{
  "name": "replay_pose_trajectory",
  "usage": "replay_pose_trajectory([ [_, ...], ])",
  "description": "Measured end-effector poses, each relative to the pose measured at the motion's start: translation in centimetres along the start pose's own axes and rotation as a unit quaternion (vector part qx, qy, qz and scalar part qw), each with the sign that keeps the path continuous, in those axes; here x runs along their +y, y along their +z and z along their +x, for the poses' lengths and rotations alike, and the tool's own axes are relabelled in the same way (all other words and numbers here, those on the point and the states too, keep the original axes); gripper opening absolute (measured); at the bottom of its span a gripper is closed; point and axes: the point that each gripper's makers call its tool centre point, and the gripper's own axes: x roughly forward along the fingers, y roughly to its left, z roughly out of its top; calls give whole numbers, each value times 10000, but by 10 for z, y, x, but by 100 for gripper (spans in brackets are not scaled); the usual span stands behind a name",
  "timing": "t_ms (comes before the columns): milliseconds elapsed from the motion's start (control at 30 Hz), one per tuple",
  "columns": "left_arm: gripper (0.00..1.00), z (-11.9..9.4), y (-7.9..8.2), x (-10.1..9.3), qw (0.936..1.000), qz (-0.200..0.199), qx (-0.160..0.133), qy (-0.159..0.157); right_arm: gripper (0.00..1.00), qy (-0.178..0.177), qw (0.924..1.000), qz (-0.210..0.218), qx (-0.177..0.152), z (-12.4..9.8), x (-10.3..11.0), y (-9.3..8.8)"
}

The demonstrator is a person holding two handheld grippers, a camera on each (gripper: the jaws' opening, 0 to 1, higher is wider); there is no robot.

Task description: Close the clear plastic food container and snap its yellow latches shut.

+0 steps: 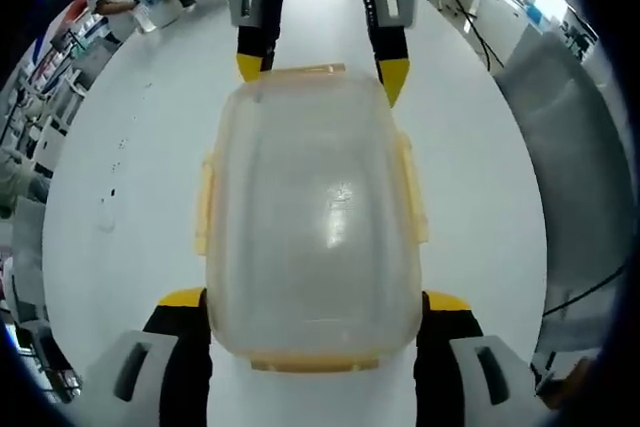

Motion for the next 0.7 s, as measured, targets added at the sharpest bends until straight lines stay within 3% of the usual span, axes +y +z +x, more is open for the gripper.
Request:
replay_pose_trajectory([
  [100,80,-2,0,0,10000,21,-17,33,61,-40,10000,69,-59,-3,-1,3],
  [167,80,-4,4,-1,9995,-222,-202,-1,63,-50,9998,149,-127,-6,0,5],
  [333,90,-13,15,-3,9955,-584,-746,70,78,-79,9991,342,-249,-12,3,8],
  [433,92,-19,14,-5,9939,-720,-824,157,85,-163,9986,386,-312,-17,4,10],
  [567,99,-31,26,-8,9804,-1281,-1462,327,98,-360,9966,510,-535,-26,5,18],
  [700,99,-48,25,-6,9716,-1434,-1752,691,99,-500,9939,560,-811,-39,11,28],
])
